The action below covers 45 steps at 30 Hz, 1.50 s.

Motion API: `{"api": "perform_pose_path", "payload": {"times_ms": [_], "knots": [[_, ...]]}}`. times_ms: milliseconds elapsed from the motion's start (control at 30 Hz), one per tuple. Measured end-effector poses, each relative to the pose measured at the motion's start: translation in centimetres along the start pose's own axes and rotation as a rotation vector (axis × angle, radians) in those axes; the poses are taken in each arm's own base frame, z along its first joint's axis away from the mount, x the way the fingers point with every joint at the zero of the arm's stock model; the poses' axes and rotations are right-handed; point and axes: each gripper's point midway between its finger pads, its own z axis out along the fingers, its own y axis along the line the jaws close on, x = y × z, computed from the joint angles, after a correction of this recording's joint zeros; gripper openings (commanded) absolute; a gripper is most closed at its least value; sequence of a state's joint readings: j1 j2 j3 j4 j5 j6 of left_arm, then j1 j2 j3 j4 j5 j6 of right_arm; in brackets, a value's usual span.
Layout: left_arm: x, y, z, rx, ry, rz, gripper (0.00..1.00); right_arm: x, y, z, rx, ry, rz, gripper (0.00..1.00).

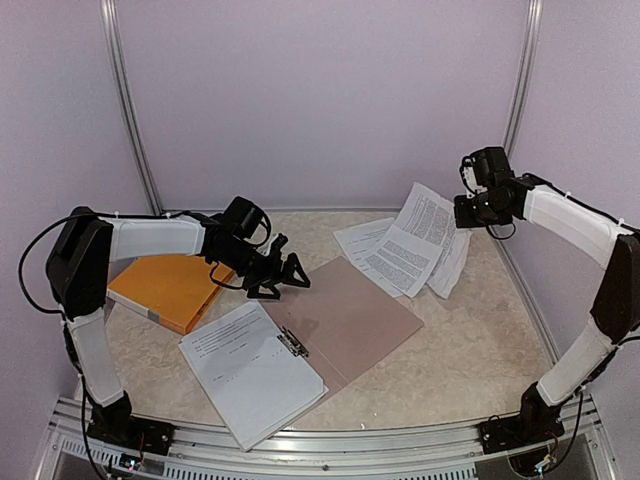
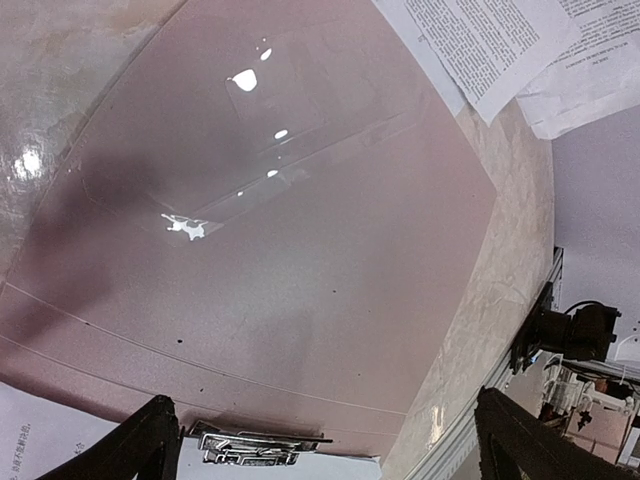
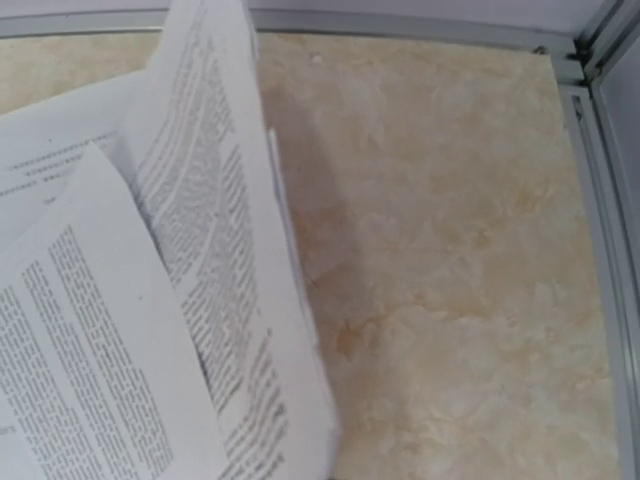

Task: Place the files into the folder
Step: Pick up the file from the corner of the board, then place the file in the folder with some files.

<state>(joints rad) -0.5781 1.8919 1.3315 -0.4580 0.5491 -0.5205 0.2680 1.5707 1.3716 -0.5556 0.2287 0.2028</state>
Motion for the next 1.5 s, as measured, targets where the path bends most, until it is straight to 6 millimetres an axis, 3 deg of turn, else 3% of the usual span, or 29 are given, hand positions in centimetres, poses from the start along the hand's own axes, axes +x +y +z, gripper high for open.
{"api": "perform_pose_path", "payload": {"times_ms": [233,400,533,733,967,1167,1333,1500], "knots": [[-0.2,0.2,-0.1,-0.007,-0.008,-0.019,0.99,-2.7,2.0,-2.6,0.019,-0.058,-0.043,0.0],[-0.6,0.5,-0.3,-0.006,-0.019,-0.037,0.99,-6.7,4.4,-6.3,0.002,-0.163,-0.066,0.0],[-0.9,0.6,-0.4,-0.005,-0.028,-0.047,0.99,-8.6,6.4,-8.8,-0.037,-0.223,-0.082,0.0],[-1.8,0.9,-0.8,0.007,-0.063,-0.069,0.99,-10.1,12.5,-11.4,-0.18,-0.272,-0.132,0.0],[-2.4,2.8,-2.8,0.026,-0.136,-0.159,0.99,-8.6,22.1,-12.6,-0.436,-0.241,-0.209,0.0],[-3.5,2.8,-5.9,0.025,-0.237,-0.18,0.99,-6.5,27.6,-15.2,-0.623,-0.214,-0.249,0.0],[-4.0,2.6,-7.9,0.032,-0.313,-0.179,0.99,-5.0,29.2,-16.7,-0.697,-0.186,-0.247,0.0],[-4.5,2.8,-9.8,-0.004,-0.383,-0.13,0.97,-2.4,27.4,-16.1,-0.652,-0.124,-0.28,0.0]]}}
